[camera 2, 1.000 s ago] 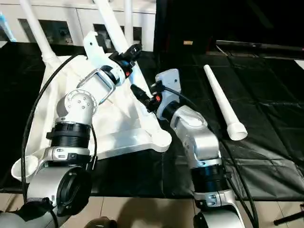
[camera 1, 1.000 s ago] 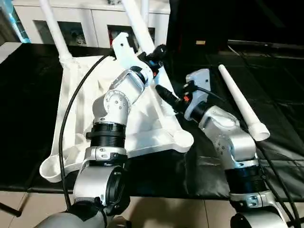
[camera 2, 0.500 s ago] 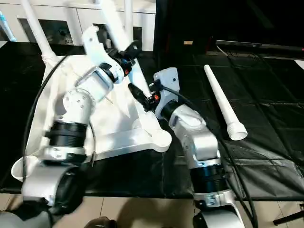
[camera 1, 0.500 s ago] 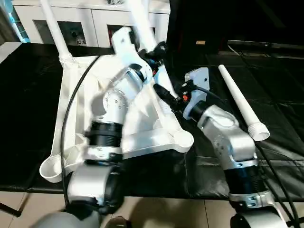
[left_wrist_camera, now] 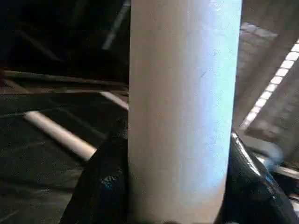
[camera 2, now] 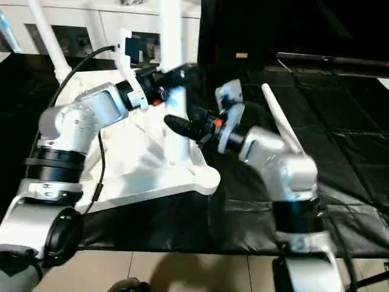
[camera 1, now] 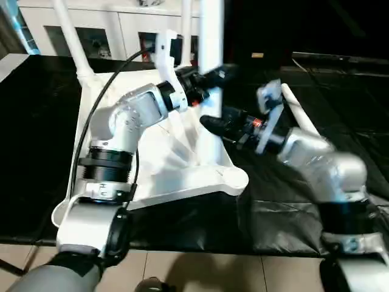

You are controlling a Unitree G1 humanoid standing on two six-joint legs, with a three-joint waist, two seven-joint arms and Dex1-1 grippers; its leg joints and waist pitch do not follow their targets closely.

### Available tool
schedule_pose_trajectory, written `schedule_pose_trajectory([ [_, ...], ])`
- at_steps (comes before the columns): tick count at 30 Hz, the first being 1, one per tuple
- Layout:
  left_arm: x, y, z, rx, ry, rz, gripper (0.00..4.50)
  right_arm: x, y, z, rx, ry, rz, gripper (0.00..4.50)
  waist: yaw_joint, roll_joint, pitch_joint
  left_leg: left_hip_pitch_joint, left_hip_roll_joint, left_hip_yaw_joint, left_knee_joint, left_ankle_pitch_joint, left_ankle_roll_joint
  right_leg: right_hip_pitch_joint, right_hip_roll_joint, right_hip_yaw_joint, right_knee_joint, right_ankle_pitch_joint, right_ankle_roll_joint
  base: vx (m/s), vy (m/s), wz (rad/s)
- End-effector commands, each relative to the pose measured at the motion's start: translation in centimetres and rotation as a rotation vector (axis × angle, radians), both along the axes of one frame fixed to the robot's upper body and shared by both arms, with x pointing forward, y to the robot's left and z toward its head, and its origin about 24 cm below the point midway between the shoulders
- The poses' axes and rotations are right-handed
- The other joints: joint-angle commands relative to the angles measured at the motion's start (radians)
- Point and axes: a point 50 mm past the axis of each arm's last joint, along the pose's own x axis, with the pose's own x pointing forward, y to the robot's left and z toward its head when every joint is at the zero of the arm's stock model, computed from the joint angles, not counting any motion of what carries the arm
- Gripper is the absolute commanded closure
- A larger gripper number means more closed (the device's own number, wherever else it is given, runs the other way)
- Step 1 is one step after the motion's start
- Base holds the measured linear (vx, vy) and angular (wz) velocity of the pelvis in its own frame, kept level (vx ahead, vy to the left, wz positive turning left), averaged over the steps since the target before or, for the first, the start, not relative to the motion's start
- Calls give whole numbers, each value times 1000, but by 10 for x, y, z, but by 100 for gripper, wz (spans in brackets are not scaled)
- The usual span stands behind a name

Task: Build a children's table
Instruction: Pick table leg

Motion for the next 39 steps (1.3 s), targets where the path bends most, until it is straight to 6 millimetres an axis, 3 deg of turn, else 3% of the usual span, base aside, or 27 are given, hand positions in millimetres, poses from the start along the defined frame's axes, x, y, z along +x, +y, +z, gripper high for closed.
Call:
schedule_pose_trajectory([
  [1, -12, -6, 16, -20, -76, -133, 262, -3, 0, 6, 26, 12, 74, 63, 1, -3, -88, 27, 65, -31, -57, -71, 38, 61, -107, 61, -61, -106, -203, 0, 0, 0],
  [4, -14, -8, 20, -28, -93, -171, 262, -8, -1, 6, 27, 22, 141, 63, 2, -4, -87, 25, 65, -31, -57, -79, 33, 63, -107, 60, -64, -128, -196, 0, 0, 0],
  [5, -14, -8, 20, -28, -94, -169, 262, -9, -1, 5, 22, 24, 154, 91, 2, -4, -86, 25, 66, -31, -58, -80, 30, 62, -107, 60, -65, -133, -193, 0, 0, 0],
  [11, -13, -4, 20, -28, -90, -209, 262, -13, -6, 5, 26, 33, 210, 131, 2, -8, -87, 26, 64, -32, -58, -83, 20, 62, -105, 60, -68, -163, -171, 0, 0, 0],
  [19, -17, -3, 19, -26, -85, -277, 262, -22, -8, 8, 26, 36, 320, 134, 5, -6, -89, 24, 64, -31, -55, -74, 31, 63, -104, 58, -66, -157, -177, 0, 0, 0],
  [27, -23, -14, 17, -37, -78, -328, 262, -21, 2, 3, 5, 61, 383, 134, 8, -10, -89, 23, 65, -31, -54, -71, 30, 62, -107, 58, -67, -174, -178, 0, 0, 0],
  [39, -23, -13, 20, -30, -94, -343, 262, -20, 2, -1, -5, 80, 389, 241, 8, -8, -90, 24, 65, -32, -53, -68, 31, 62, -105, 58, -67, -167, -172, 0, 0, 0],
])
